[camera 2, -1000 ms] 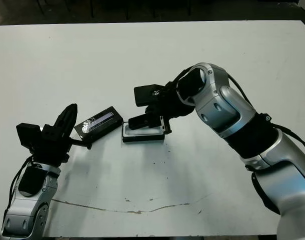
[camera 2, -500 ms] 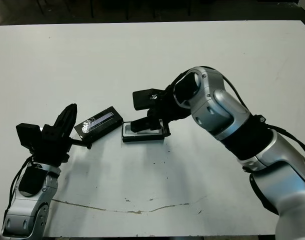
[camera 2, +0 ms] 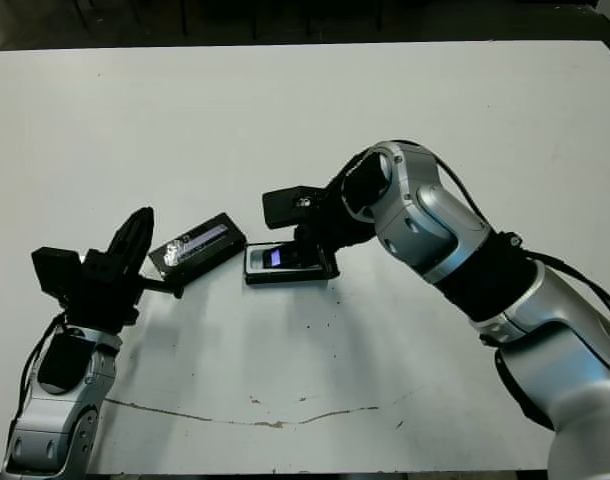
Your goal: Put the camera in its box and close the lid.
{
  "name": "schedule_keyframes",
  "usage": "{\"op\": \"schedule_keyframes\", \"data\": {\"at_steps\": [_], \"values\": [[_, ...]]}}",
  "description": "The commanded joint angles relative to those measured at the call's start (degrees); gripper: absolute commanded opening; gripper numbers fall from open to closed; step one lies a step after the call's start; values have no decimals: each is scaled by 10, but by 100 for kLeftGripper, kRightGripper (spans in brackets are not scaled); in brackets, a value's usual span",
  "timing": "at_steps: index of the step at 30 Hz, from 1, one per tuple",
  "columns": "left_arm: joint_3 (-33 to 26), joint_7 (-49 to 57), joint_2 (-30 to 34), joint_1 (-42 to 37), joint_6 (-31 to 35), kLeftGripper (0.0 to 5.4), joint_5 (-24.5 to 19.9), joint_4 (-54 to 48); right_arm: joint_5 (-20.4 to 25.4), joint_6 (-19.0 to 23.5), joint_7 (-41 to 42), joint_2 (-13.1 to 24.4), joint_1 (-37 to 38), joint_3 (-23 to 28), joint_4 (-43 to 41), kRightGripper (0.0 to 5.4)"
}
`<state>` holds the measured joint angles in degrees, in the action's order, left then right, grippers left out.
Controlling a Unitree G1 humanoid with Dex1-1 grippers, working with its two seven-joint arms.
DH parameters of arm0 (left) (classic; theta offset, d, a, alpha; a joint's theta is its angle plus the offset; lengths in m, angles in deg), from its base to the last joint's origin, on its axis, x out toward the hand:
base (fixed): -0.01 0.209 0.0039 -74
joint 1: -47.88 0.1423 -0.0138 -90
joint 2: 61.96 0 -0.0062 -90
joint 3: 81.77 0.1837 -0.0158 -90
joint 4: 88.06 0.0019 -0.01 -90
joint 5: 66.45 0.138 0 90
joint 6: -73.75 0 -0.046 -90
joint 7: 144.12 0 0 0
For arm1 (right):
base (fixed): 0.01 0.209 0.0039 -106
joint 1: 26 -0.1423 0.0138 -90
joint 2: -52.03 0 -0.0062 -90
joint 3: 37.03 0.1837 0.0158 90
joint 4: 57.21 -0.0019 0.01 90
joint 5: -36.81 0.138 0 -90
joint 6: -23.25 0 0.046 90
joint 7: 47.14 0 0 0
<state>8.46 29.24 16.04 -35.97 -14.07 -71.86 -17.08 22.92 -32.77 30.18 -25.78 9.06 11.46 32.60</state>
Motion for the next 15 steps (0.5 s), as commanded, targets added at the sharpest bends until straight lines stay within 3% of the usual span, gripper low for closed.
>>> {"op": "schedule_keyframes", "data": {"at_steps": [1, 8, 15], "values": [[3, 0, 0, 11, 4, 0, 4, 8, -6, -2, -1, -9, 10, -13, 11, 66], [3, 0, -4, 13, 4, 0, -1, 8, -22, 14, -3, -39, 0, -29, 29, 66], [4, 6, -6, 15, -7, 0, 8, 12, -17, 3, 1, -68, -6, -30, 41, 64]]}}
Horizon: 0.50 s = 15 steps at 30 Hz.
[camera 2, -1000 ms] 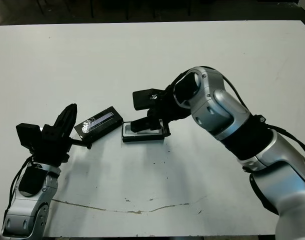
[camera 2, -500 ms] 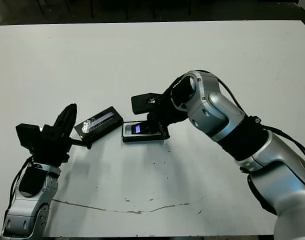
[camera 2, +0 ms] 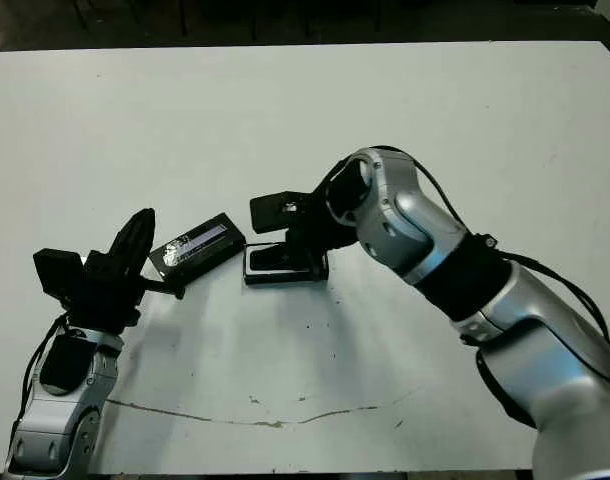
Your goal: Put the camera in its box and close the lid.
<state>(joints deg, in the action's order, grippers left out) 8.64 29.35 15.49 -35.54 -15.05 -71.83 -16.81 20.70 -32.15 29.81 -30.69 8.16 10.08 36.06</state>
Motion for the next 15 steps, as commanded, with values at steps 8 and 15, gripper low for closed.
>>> {"op": "schedule_keyframes", "data": {"at_steps": [8, 15], "values": [[-1, 3, -1, 11, 1, 0, 2, 13, 9, -10, 11, -27, 4, -15, 19, 64], [1, 8, -4, 9, 2, 0, 5, 14, 18, -16, 35, -19, -6, -10, 17, 64]]}}
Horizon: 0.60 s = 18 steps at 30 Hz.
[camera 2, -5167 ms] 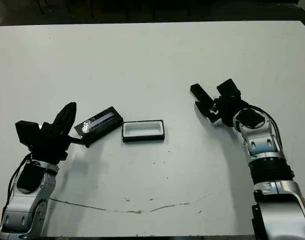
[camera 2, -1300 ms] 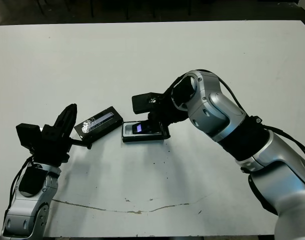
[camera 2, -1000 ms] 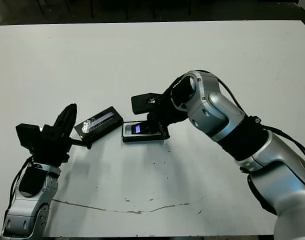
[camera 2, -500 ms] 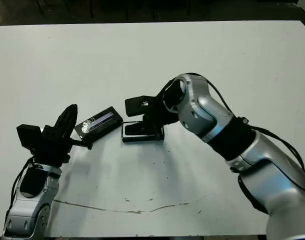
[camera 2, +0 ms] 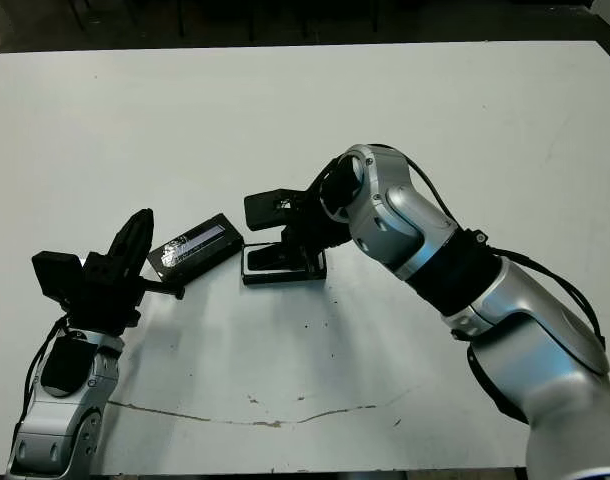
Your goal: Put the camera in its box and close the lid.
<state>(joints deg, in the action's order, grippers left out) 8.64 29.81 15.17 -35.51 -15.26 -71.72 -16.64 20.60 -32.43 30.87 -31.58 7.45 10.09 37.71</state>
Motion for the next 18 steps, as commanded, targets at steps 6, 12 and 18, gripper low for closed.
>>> {"op": "schedule_keyframes", "data": {"at_steps": [6, 12, 18], "values": [[1, 4, -1, 7, 10, 0, 7, 12, 46, -96, 58, 3, -25, 20, 44, 136], [2, 5, -1, 6, 23, 0, 8, 2, 65, -174, 60, 6, -38, 54, 97, 243], [2, 4, -2, 4, 23, 0, 7, 3, 77, -184, 57, 5, -38, 82, 116, 349]]}}
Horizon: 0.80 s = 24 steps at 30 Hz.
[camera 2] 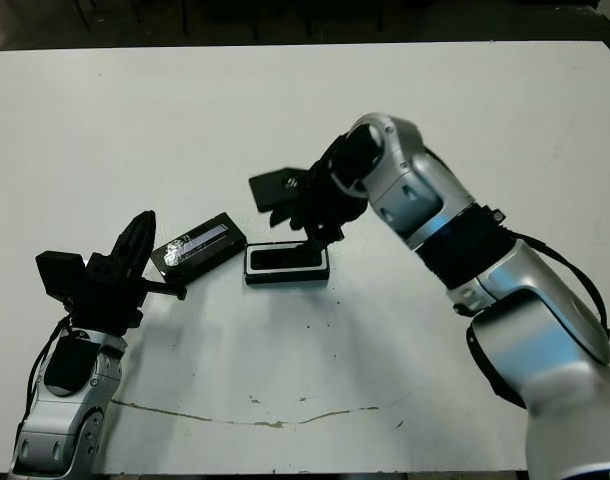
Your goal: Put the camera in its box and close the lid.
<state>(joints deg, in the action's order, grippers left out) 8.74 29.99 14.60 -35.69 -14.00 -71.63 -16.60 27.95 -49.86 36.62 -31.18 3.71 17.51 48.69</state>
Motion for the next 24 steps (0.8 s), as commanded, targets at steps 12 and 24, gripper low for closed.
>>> {"op": "schedule_keyframes", "data": {"at_steps": [12, 24], "values": [[-3, 1, 2, 7, 4, 0, 7, 3, 31, 13, -79, 24, 35, 108, -51, 539], [-50, -64, 87, 22, -16, 0, 8, -75, 172, 64, -372, 27, 332, 428, -273, 399]]}}
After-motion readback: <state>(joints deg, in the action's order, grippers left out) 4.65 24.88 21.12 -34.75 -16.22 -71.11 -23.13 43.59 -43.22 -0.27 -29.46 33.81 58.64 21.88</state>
